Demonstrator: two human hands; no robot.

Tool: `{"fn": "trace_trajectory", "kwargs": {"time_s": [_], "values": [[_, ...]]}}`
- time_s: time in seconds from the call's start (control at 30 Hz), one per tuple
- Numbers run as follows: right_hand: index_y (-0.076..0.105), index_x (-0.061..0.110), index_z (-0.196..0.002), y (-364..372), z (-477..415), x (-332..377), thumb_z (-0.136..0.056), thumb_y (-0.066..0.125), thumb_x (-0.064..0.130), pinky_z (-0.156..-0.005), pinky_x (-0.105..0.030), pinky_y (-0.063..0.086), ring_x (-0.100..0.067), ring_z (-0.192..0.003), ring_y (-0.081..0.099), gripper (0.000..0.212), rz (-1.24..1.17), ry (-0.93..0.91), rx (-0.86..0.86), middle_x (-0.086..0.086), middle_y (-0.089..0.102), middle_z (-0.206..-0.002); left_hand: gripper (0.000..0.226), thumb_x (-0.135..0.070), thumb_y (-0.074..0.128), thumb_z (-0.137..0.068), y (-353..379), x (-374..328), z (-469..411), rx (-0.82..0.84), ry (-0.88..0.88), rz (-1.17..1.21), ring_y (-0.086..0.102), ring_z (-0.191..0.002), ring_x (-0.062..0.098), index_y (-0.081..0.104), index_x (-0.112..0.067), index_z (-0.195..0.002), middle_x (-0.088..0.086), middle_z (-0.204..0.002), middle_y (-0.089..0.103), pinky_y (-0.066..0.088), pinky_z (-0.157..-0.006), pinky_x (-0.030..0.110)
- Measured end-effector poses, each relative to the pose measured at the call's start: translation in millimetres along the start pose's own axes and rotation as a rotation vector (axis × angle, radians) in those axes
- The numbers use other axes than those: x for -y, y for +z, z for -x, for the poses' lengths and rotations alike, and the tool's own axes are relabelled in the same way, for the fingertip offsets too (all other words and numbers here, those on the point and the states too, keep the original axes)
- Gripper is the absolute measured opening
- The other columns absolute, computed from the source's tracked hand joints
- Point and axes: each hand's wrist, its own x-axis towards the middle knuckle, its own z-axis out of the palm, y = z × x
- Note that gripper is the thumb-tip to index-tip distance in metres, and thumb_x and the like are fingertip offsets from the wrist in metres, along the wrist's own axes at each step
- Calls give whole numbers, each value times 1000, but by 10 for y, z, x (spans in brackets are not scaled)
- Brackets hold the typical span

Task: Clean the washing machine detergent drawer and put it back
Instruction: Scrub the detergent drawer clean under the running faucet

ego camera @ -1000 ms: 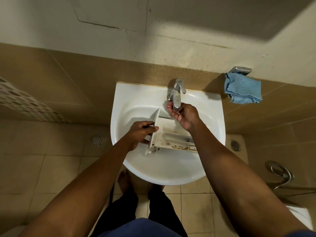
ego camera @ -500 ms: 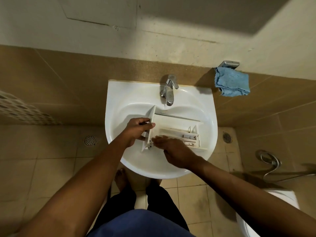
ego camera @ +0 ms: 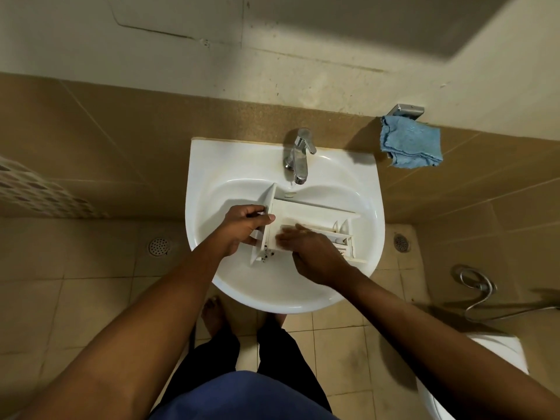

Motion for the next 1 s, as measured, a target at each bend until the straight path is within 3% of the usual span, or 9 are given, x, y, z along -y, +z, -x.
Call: {"fn": "trace_trajectory", "kwargs": {"time_s": [0.1, 0.27, 0.43, 0.53, 0.63, 0.73, 0.83, 0.93, 1.0], "values": [[72, 5, -127, -13, -169, 12, -81, 50, -2, -118, -52, 42, -30, -139, 54, 51, 19, 25, 10, -12, 66, -139, 46, -22, 83, -88, -33, 11, -15, -9, -13, 10, 73, -105, 24, 69, -14, -131, 9, -115, 76, 65, -77, 47], [77, 10, -121, 40, 94, 231, -82, 54, 2, -115, -48, 46, -26, -131, 62, 46, -40, 27, -80, -9, 70, -132, 50, -24, 85, -86, -59, 33, -21, -21, -16, 19, 71, -112, 29, 68, -15, -133, 9, -116, 76, 64, -82, 54], [71, 14, -128, -26, -311, -77, -84, 47, 6, -118, -46, 39, -32, -146, 44, 51, 51, 121, -43, -5, 65, -141, 49, -22, 82, -89, -54, 4, -2, -7, -8, 20, 72, -102, 19, 66, -16, -135, 7, -115, 75, 65, -73, 43], [72, 14, -129, -139, -615, -202, -80, 44, 2, -118, -43, 41, -29, -142, 51, 58, 32, 163, -80, -3, 67, -139, 50, -24, 82, -88, -73, -6, 9, -7, -10, 18, 71, -106, 21, 66, -16, -135, 7, -118, 75, 64, -70, 41], [80, 14, -114, -228, -767, -321, -84, 50, -6, -109, -35, 50, -22, -118, 70, 47, -263, 333, -237, -3, 76, -121, 48, -23, 81, -89, -72, -3, 8, 5, -13, 22, 72, -105, 20, 66, -15, -134, 6, -117, 75, 63, -66, 37], [78, 3, -92, -385, -912, -369, -91, 52, -15, -100, -43, 56, -34, -96, 75, 32, -1020, 711, -382, -18, 78, -105, 48, -22, 81, -89, -53, -11, 12, 10, -10, 21, 72, -102, 16, 65, -16, -135, 5, -115, 76, 63, -66, 37], [68, -10, -97, -546, -1017, -384, -88, 34, -22, -90, -42, 62, -38, -96, 76, 37, -1534, 813, -324, -29, 73, -107, 52, -23, 83, -88, -52, 12, -12, 3, -13, 16, 71, -110, 23, 65, -16, -136, 6, -118, 75, 65, -73, 42], [65, -17, -105, -586, -1093, -338, -85, 34, -23, -84, -38, 64, -38, -98, 75, 38, -1744, 782, -375, -30, 72, -107, 52, -25, 83, -88, -59, 18, -22, -6, -14, 13, 71, -111, 24, 65, -17, -136, 6, -117, 76, 65, -78, 46], [65, -18, -111, -478, -1082, -266, -88, 39, -24, -90, -41, 63, -42, -109, 72, 35, -1623, 800, -329, -31, 71, -112, 53, -25, 83, -88, -67, 21, -24, 2, -14, 17, 72, -110, 23, 65, -17, -136, 6, -116, 76, 65, -78, 46]]}}
